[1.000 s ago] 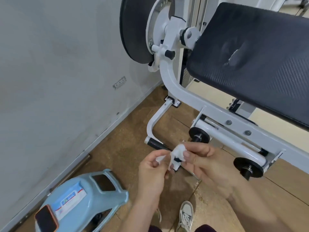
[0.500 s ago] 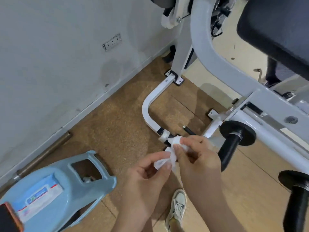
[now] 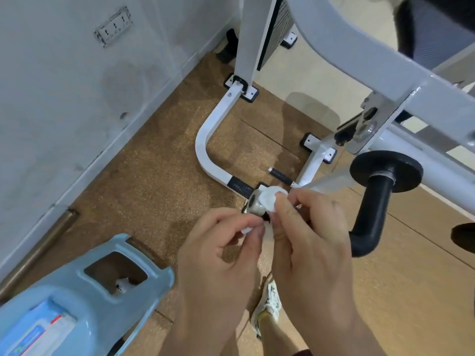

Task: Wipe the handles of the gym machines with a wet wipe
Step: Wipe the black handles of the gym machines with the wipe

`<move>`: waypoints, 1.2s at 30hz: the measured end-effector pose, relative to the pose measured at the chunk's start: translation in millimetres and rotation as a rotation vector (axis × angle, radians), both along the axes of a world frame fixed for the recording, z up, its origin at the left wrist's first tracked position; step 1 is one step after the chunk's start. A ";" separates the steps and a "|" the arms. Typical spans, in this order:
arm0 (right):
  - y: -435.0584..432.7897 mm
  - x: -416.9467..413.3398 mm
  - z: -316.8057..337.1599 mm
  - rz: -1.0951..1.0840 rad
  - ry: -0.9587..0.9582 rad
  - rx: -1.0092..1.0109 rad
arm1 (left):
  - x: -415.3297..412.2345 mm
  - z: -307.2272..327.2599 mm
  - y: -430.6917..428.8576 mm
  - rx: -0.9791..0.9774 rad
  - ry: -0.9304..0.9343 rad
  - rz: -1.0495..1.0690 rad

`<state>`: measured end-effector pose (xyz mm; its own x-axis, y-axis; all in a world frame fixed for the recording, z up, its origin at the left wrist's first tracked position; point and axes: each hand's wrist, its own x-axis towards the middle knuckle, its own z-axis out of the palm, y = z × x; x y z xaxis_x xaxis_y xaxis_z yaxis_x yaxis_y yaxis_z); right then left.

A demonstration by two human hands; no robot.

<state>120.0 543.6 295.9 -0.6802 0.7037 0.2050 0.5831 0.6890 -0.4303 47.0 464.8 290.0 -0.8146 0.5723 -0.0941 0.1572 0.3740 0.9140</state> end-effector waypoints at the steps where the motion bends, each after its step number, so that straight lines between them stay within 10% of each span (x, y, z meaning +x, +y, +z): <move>1: -3.2 3.3 2.4 0.006 -0.060 0.002 | -0.5 0.3 -0.5 -0.023 0.025 0.020; 6: 7.7 -8.3 1.4 0.113 -0.204 0.108 | -3.2 3.2 1.0 0.112 -0.281 0.122; 15: 5.8 13.3 -17.1 0.227 0.218 0.070 | 8.0 12.4 -2.2 0.179 -0.442 0.219; 24: 3.8 6.4 2.3 0.107 0.143 -0.138 | 3.5 3.2 0.1 -0.126 0.429 -0.337; 32: -5.7 33.2 7.6 0.045 0.401 -0.428 | -21.0 4.9 10.4 -0.241 0.477 -0.540; 36: 2.6 41.7 6.6 0.000 0.323 -0.392 | -58.1 16.4 32.3 -0.200 0.089 -0.634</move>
<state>161.7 546.2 302.5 -0.6255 0.7702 0.1250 0.3777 0.4390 -0.8152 -11.2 497.1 306.4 -0.3364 0.9211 -0.1961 0.4736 0.3455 0.8102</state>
